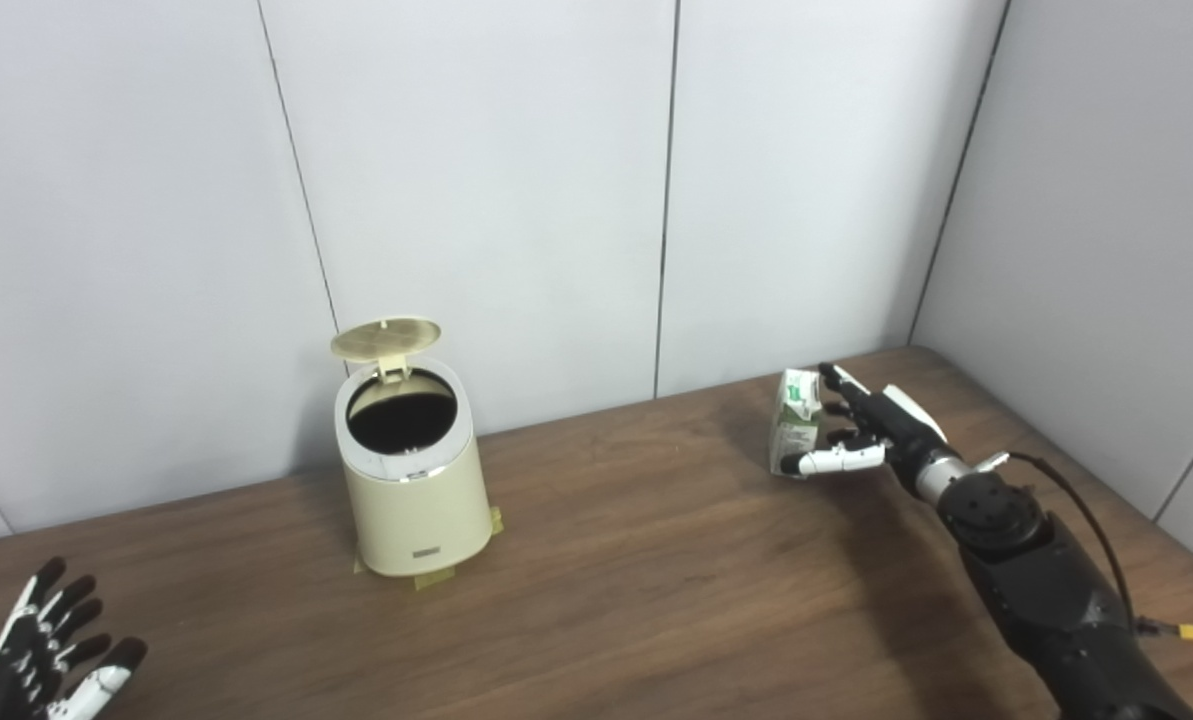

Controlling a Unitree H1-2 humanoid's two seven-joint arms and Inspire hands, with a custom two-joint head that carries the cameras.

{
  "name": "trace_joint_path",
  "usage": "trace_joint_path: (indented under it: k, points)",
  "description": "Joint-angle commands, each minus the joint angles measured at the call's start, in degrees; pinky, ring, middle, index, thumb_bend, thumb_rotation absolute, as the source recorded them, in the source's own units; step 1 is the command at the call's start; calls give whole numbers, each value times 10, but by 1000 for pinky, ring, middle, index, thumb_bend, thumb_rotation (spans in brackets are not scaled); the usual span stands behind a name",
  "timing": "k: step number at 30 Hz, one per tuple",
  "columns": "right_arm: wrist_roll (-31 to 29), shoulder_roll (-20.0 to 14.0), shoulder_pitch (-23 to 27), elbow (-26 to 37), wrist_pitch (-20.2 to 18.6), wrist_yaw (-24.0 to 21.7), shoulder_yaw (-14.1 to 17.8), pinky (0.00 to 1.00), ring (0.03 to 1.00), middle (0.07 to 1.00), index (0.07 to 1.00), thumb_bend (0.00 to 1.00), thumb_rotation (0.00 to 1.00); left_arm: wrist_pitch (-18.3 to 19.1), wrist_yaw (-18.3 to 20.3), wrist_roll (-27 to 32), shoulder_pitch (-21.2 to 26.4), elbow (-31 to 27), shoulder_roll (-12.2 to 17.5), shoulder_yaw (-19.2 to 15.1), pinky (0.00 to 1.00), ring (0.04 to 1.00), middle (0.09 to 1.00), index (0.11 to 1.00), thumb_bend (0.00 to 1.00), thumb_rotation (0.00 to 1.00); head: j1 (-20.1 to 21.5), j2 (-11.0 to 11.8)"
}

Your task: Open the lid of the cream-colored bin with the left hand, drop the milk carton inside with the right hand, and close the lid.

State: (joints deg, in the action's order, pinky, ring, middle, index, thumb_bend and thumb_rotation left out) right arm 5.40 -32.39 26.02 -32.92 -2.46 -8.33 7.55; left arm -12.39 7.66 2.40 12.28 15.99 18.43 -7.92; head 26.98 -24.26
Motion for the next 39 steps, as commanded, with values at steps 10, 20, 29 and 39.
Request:
trace_joint_path:
  k: [10, 20, 29, 39]
  points:
    - [26, 29, 51, -31, 95, 105, -5, 702, 800, 838, 846, 852, 99, -20, 4, 9, 21, -18, 12, -3, 784, 881, 915, 990, 795, 423, -3, -4]
    - [64, 46, 62, -52, 123, 178, -18, 591, 628, 663, 697, 763, 32, -9, 15, 23, 13, -27, 10, -6, 792, 890, 916, 981, 797, 417, -4, -9]
    - [127, 49, 67, -64, 148, 288, -30, 334, 383, 464, 538, 514, 0, -6, 15, 17, 11, -30, 15, -5, 809, 900, 921, 986, 780, 417, -4, -13]
    - [119, 35, 61, -45, 146, 280, -22, 318, 390, 458, 537, 515, 0, 2, 16, 20, 6, -38, 15, -6, 832, 909, 933, 992, 740, 406, 0, -15]
